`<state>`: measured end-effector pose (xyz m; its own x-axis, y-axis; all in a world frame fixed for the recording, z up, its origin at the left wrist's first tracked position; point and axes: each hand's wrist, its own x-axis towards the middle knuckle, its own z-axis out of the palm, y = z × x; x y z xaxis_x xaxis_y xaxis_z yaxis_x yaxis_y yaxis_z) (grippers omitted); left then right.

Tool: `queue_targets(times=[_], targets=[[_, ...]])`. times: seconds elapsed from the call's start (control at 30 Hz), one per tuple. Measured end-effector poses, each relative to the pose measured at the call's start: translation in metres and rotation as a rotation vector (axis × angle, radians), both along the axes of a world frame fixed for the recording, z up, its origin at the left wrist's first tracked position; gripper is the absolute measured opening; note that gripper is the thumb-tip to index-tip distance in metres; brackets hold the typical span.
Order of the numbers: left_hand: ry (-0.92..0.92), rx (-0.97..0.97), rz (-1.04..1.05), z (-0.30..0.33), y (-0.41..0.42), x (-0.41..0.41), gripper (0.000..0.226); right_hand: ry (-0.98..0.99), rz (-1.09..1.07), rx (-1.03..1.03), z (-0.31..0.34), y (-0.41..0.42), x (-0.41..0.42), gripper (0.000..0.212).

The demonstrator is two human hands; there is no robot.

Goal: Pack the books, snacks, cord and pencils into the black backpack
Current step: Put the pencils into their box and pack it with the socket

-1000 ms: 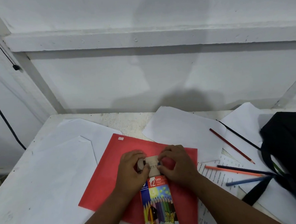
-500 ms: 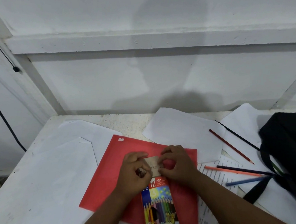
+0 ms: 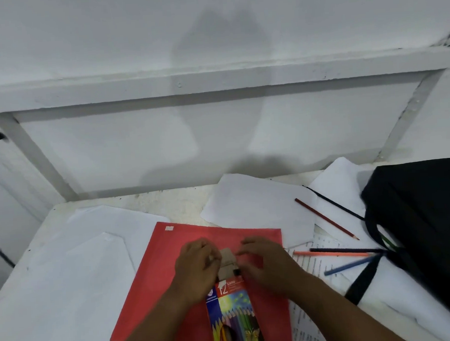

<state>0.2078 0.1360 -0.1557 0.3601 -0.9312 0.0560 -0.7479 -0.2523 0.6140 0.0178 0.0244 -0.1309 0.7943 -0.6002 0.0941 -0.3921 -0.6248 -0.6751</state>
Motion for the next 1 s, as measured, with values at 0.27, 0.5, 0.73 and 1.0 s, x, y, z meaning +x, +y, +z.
queue_targets(times=[0.27, 0.5, 0.73, 1.0], targets=[[-0.173, 0.002, 0.047, 0.036, -0.041, -0.053, 0.018, -0.137, -0.342, -0.078, -0.005, 0.008, -0.093, 0.017], [-0.063, -0.189, -0.326, 0.035, -0.08, -0.139, 0.026, -0.126, -0.659, -0.116, 0.0, 0.007, -0.164, 0.025], [-0.086, -0.087, -0.437, 0.024, -0.104, -0.214, 0.033, 0.004, -0.743, -0.028, -0.01, -0.005, -0.22, 0.023], [-0.11, -0.034, -0.352, 0.024, -0.114, -0.224, 0.012, -0.04, -0.71, 0.107, -0.002, -0.02, -0.231, 0.017]])
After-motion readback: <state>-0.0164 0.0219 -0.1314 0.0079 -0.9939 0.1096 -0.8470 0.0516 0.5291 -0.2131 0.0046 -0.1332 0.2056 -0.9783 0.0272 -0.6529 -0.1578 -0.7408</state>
